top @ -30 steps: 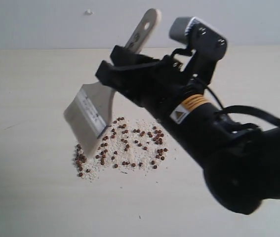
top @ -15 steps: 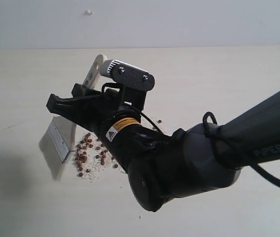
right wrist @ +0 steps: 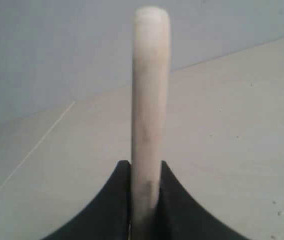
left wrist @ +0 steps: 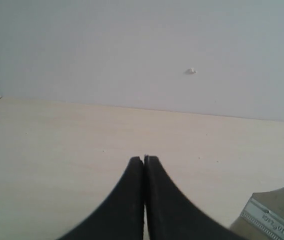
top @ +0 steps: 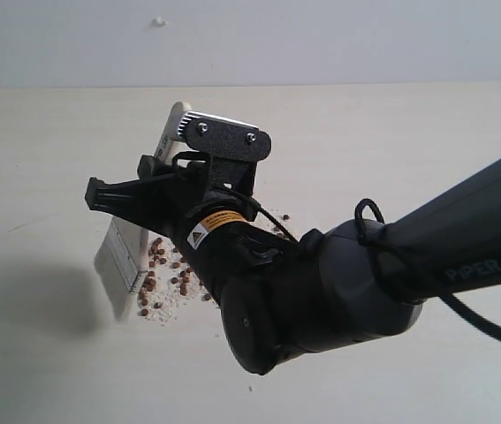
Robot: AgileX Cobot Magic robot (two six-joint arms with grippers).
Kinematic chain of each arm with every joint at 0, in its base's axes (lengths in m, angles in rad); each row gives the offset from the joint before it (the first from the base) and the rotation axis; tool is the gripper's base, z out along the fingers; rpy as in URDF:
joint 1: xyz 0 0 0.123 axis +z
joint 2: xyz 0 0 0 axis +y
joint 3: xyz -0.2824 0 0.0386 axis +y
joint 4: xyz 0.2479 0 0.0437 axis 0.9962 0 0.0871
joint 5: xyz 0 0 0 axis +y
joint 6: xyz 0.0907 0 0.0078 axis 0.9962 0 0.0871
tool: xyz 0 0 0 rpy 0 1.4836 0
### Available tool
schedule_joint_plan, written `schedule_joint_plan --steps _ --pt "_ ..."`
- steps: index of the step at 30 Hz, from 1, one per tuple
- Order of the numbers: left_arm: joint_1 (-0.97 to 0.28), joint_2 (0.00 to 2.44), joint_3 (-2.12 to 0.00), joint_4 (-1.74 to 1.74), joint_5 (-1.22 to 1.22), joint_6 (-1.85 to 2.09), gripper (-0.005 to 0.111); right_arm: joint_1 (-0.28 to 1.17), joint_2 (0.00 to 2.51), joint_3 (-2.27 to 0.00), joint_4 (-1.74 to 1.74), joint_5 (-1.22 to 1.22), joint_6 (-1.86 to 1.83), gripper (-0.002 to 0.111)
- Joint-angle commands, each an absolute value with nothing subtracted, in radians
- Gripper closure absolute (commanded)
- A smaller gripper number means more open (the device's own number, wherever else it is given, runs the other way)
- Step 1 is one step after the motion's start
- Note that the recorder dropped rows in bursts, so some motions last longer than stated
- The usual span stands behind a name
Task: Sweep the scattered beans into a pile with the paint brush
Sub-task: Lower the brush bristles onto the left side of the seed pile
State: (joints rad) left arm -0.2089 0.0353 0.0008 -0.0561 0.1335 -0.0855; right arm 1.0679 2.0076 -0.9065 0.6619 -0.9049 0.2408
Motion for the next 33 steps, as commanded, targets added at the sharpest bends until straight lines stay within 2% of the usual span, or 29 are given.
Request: schedule_joint_plan --steps 1,10,21,26,33 --pt "-0.208 0.028 0.0 -0.064 0.133 -0.082 0.107 1.07 2.019 -0.915 0.712 -0.911 0.23 0.108" --pt "-0.208 0.028 0.0 -0.064 0.133 -0.082 0.107 1.07 2.081 -0.957 0.715 -0.885 0.265 0.108" --pt "-0.208 0.028 0.0 -0.064 0.133 -0.082 0.107 1.07 2.061 -1.034 0.922 -0.788 -0.208 0.108" --pt "-0.208 0.028 0.0 -0.064 0.133 -0.082 0.107 1.07 2.059 -1.034 1.022 -0.835 -0.375 0.108" --pt "-0.208 0.028 0.0 -0.064 0.133 -0.082 0.107 1.07 2.059 -1.034 1.053 -0.943 -0.4 0.108"
